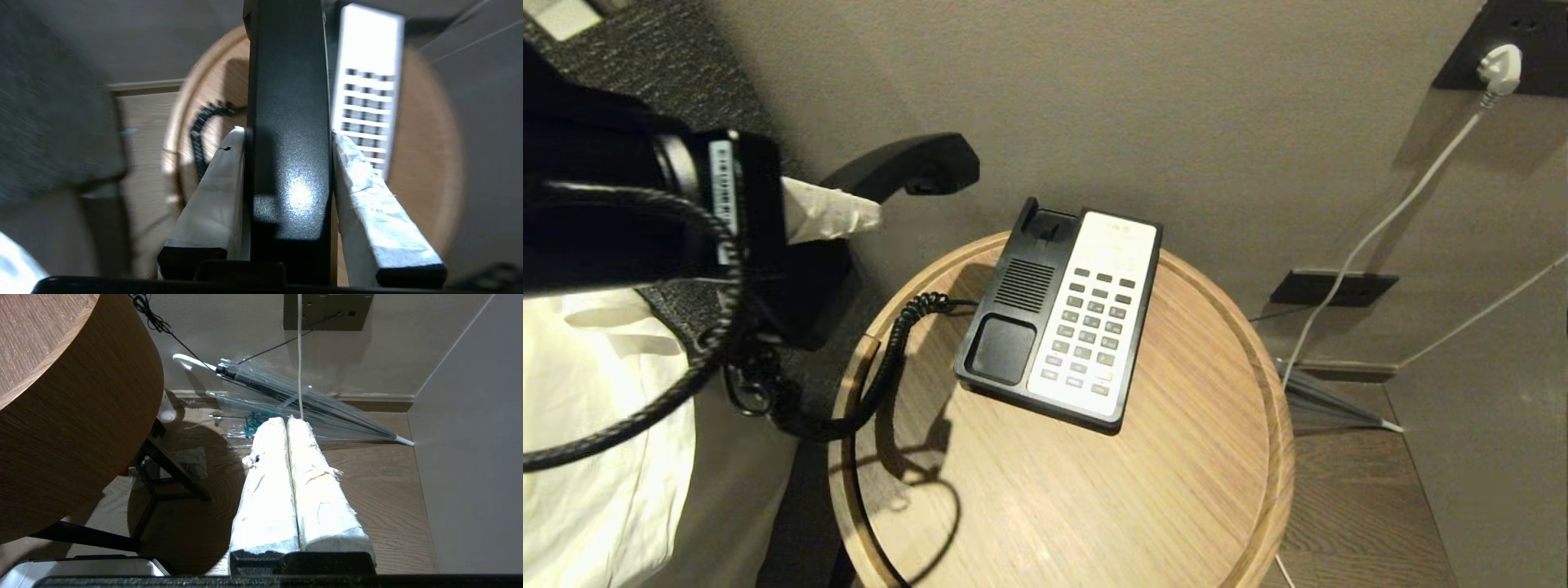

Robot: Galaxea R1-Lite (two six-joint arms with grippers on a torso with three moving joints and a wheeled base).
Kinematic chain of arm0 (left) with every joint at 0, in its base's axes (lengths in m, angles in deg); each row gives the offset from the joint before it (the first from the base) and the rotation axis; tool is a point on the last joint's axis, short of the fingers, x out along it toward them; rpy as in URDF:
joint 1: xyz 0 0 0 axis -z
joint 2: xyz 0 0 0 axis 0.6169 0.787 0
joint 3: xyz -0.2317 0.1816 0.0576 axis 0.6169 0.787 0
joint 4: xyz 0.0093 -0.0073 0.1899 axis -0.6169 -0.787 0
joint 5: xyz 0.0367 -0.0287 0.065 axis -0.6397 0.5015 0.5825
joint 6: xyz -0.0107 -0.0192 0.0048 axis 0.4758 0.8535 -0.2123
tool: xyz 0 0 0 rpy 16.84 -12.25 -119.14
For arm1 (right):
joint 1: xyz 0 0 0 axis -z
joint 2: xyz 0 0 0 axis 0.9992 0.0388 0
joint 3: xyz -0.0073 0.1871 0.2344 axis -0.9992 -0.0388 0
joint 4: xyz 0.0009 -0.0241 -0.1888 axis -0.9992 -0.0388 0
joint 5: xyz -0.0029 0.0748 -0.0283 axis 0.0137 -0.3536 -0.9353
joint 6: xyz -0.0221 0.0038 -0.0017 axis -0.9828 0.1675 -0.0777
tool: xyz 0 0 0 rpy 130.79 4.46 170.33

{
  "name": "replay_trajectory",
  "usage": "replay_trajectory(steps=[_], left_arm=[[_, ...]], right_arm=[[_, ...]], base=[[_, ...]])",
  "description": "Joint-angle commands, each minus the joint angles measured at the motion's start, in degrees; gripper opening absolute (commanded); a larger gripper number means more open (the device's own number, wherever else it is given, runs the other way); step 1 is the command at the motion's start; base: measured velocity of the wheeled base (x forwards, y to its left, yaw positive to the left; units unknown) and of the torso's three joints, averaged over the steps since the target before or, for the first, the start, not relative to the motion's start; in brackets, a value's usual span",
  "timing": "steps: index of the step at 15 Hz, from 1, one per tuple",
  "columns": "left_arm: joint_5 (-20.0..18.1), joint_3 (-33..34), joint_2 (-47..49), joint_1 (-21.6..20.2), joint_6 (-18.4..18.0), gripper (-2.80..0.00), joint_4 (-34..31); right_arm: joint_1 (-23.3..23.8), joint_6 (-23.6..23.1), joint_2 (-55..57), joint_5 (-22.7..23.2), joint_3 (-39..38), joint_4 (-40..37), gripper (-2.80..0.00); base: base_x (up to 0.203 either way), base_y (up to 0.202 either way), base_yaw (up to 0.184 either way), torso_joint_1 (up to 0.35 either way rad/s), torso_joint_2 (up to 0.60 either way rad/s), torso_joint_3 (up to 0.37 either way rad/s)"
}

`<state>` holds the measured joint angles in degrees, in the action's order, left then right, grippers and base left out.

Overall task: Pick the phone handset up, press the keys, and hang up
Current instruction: Dial the number

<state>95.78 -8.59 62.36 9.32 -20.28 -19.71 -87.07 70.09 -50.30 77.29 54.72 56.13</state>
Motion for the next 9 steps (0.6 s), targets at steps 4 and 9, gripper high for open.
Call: replay_trajectory(steps=[4,9], left_arm=[[-4.03,15.83,-22.72,-0.03,15.89,-2.80,9.35],[-4.38,24.74,-39.74,-0.04,24.70,-2.80,15.73]], right_arm=[[0.00,-0.01,-0.02,0.02,-1.14,0.04,-2.80],[0.00,-0.01,-0.02,0.02,-1.14,0.04,-2.80]], base=[[0.000,0.000,0.000,0.000,0.00,0.000],[0.000,0.000,0.000,0.000,0.00,0.000]])
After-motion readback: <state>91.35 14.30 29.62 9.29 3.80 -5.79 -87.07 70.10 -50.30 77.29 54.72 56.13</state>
